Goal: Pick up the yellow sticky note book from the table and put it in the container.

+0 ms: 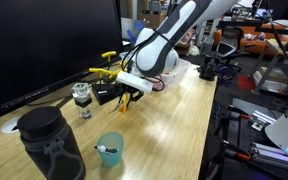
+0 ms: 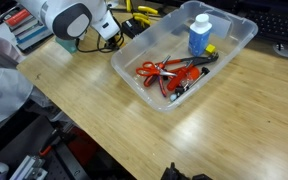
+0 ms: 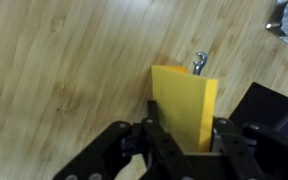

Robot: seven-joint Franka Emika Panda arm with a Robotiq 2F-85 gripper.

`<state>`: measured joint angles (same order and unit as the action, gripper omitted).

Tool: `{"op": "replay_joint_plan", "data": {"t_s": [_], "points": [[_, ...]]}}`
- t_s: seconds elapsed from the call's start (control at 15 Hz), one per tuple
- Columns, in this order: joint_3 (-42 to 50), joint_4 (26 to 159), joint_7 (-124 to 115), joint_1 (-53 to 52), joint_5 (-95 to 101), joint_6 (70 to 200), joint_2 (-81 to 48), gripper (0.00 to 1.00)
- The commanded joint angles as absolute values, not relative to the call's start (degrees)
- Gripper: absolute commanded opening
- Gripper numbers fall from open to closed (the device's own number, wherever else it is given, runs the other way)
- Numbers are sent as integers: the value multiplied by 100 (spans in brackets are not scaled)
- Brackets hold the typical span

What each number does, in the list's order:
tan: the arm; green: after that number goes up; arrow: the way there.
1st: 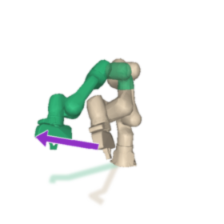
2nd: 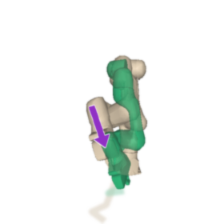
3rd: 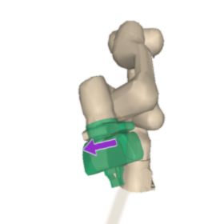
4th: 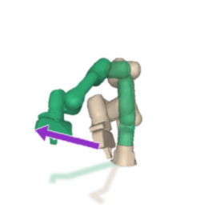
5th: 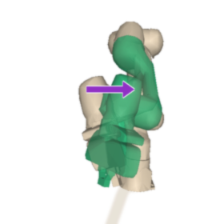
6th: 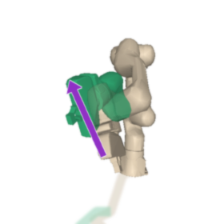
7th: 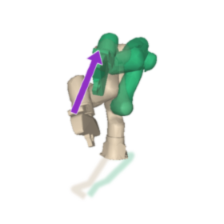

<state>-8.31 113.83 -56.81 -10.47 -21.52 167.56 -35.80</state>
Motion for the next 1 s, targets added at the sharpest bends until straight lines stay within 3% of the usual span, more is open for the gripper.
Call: {"op": "replay_joint_plan", "data": {"t_s": [0.0,0.07,0.2,0.67,0.93], "points": [[-762,11496,-5675,-1153,-2270,16801,-3367,12],[-735,11559,-5715,-1187,-2262,16769,-3264,4],[-490,11726,-5917,-1423,-2128,16785,-3037,0],[-233,12655,-6213,-1788,-1914,16906,-1926,2],[765,13220,-7108,-2463,-996,17690,-1529,2]]}}
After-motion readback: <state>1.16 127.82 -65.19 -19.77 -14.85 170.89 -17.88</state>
